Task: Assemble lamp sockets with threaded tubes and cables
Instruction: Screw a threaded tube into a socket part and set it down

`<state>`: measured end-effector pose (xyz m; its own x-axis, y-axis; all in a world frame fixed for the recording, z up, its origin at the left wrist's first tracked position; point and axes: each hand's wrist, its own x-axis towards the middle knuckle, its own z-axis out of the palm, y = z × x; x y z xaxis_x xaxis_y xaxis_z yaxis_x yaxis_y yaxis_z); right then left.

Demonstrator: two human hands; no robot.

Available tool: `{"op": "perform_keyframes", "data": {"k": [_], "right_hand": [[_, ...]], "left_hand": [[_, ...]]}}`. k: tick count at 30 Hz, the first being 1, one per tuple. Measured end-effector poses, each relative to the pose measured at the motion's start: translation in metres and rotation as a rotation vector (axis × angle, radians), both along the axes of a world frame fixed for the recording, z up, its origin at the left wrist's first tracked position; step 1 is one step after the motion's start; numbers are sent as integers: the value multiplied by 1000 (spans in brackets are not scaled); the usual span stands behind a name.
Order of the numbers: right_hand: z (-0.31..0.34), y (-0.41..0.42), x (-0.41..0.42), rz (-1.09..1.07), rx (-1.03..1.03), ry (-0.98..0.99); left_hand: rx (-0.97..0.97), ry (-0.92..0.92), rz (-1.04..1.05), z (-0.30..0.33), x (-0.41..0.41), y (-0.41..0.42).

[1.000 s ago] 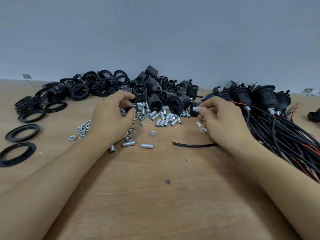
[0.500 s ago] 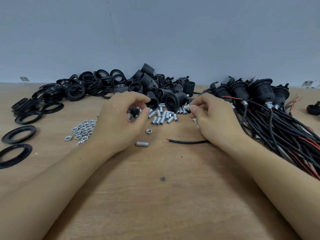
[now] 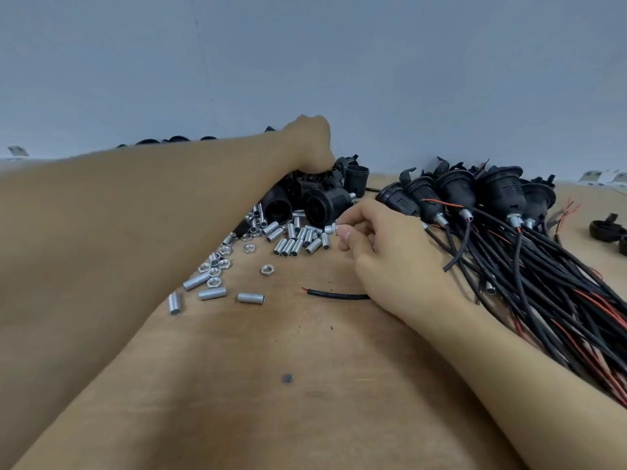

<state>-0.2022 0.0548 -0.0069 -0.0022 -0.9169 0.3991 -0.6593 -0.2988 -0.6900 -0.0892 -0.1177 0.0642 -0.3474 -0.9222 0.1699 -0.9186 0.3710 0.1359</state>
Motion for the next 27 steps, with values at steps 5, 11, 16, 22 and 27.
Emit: {"op": "perform_keyframes", "data": {"k": [5, 11, 16, 22, 27], "right_hand": [[-1, -2, -2, 14, 3, -1], [-1, -2, -3, -2, -9, 7], [2, -3, -4, -42, -18, -11], [3, 1, -2, -22, -1, -3], [4, -1, -6, -26, -5, 1]], "left_hand": [[-8, -70, -33, -21, -3, -10], [-238, 304, 18, -15, 7, 0], [-172, 429, -109, -9, 23, 23], [-16, 189, -169, -13, 12, 24], [120, -6, -59, -13, -13, 2]]}}
